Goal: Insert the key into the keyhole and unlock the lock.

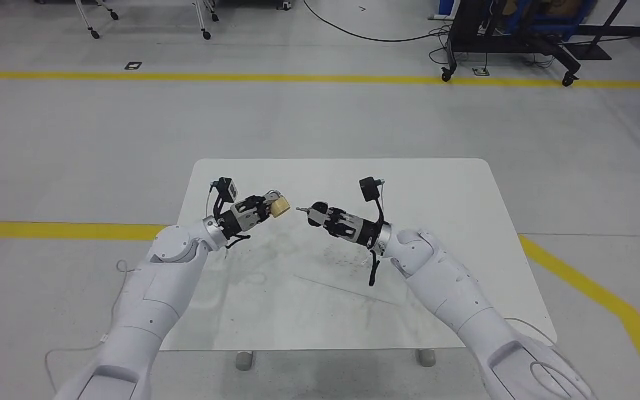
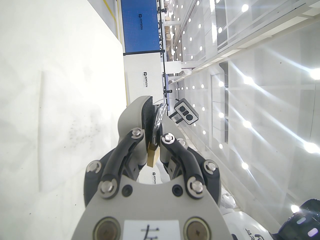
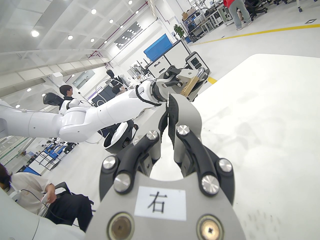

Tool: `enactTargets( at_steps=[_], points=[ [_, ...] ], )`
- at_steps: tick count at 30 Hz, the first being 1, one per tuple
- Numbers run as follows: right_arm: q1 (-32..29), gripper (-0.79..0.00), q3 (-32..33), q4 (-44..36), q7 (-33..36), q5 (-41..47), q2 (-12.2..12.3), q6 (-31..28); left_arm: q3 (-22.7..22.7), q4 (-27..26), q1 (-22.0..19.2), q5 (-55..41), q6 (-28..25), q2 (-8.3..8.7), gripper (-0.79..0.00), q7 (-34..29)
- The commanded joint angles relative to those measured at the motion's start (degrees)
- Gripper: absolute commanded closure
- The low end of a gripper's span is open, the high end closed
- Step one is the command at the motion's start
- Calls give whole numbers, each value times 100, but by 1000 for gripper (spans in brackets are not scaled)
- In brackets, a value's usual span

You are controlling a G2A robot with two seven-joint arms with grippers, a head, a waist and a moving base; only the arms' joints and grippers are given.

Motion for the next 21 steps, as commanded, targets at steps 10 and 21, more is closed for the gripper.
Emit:
enactTargets(
  at_steps=[10, 21],
  points=[
    [-50, 0, -9, -143, -35, -294, 7, 227, 29, -155, 72, 9, 367, -15, 0, 316],
    [-90, 0, 375, -1323, 143, -2541, 316, -81, 229, 283, -366, -44, 2698, -19, 0, -470]
  ],
)
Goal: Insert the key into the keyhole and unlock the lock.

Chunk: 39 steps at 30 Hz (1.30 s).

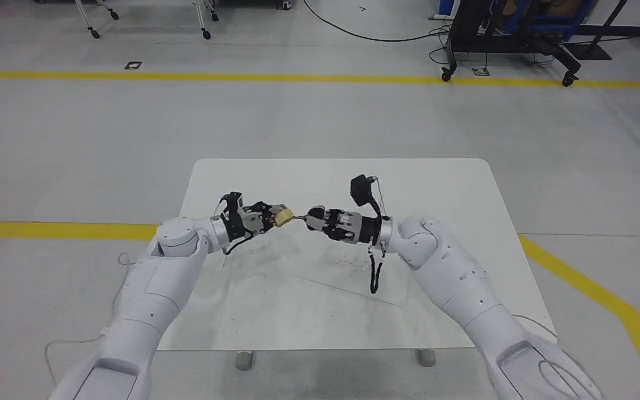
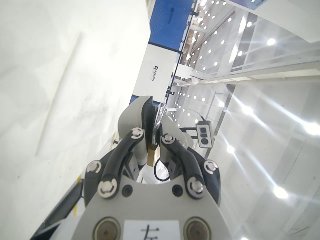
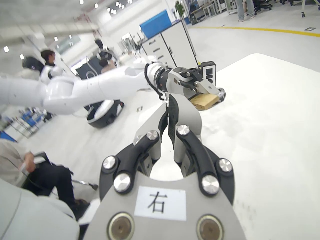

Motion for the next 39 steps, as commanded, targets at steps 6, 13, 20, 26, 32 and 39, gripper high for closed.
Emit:
enactTargets(
  at_steps=[6, 13, 20, 26, 32, 39],
  points=[
    [-354, 0, 314, -921, -592, -2013, 194, 213, 50, 198, -191, -95, -117, -38, 0, -322],
    [-354, 0, 314, -921, -592, -2013, 194, 213, 50, 198, -191, -95, -117, -38, 0, -322],
    [-471, 0, 567, -1337, -753, -2738, 306, 259, 192, 41, -171, 64, 759, -41, 0, -166],
    [-540, 0, 898, -2240, -579, -4114, 513, 5, 331, 133, -444, -27, 1752, -70, 0, -509],
    [-289, 0, 550, -2872, -321, -5160, 658, 5, 464, 461, -730, -276, 2113, -145, 0, -864],
    [-183, 0, 499, -3005, -178, -5345, 684, 27, 558, 486, -787, -120, 2148, -153, 0, -856]
  ],
)
